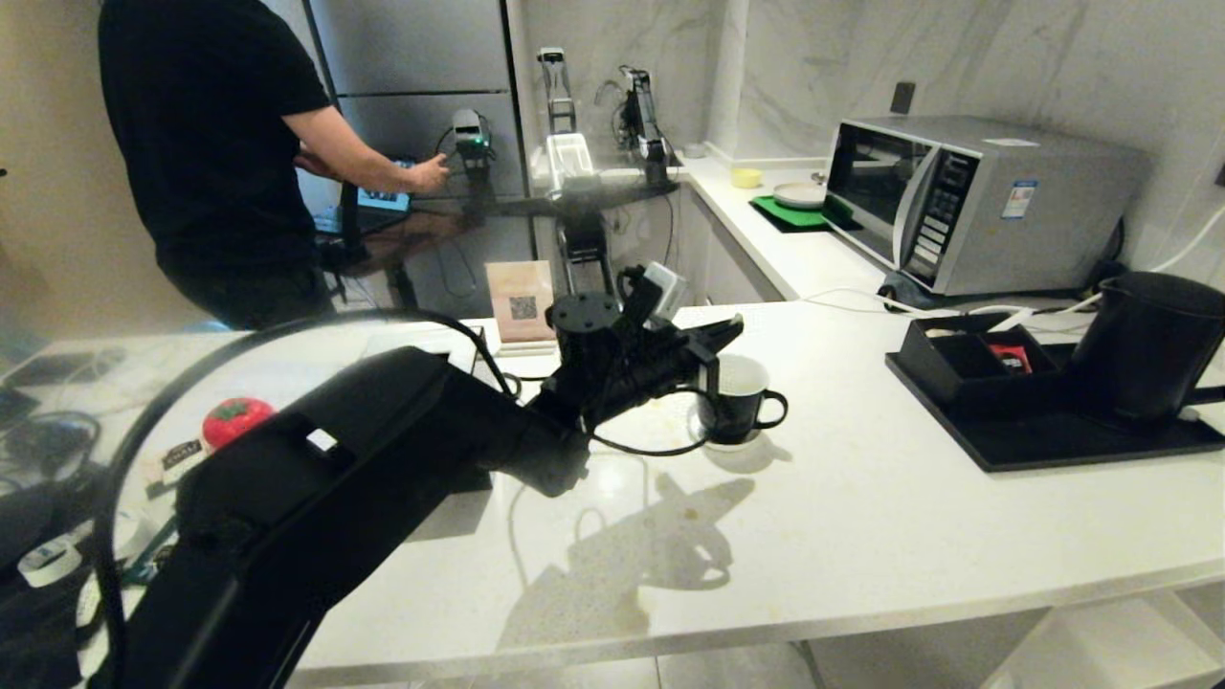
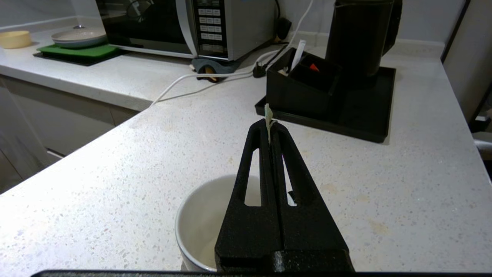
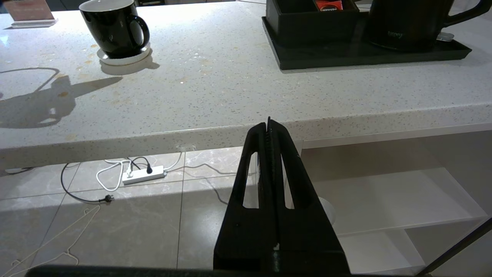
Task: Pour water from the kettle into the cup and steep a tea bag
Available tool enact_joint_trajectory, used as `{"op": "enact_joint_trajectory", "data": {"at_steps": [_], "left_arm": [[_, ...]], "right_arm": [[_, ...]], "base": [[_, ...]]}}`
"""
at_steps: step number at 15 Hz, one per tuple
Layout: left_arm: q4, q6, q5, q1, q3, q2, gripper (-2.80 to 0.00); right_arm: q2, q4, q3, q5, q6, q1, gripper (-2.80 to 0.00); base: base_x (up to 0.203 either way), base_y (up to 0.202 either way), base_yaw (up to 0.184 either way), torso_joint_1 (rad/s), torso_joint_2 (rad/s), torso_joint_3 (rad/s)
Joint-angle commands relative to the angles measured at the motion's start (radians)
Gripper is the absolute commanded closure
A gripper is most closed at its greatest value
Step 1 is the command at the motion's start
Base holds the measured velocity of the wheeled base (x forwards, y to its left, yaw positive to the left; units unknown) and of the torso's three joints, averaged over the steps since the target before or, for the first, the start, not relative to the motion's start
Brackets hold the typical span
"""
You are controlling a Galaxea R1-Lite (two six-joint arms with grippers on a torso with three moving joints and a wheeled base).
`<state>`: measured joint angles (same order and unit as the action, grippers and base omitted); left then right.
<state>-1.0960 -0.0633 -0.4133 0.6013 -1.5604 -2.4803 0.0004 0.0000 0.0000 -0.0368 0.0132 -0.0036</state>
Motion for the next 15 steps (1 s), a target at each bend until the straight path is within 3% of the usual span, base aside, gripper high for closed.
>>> {"op": "enact_joint_trajectory", "data": {"at_steps": [1,15], "left_arm": [[-0.02,-0.001,-0.001,0.0,0.002,-0.029,0.0],[-0.006,-0.001,-0.001,0.0,-0.006,0.05,0.0]], "right_arm": [[0.0,-0.001,0.0,0.0,0.001,-0.001,0.0],[0.0,0.0,0.0,0.0,0.001,-0.001,0.0]], "base": [[0.0,0.0,0.0,0.0,0.0,0.0],[0.0,0.0,0.0,0.0,0.0,0.0]]}}
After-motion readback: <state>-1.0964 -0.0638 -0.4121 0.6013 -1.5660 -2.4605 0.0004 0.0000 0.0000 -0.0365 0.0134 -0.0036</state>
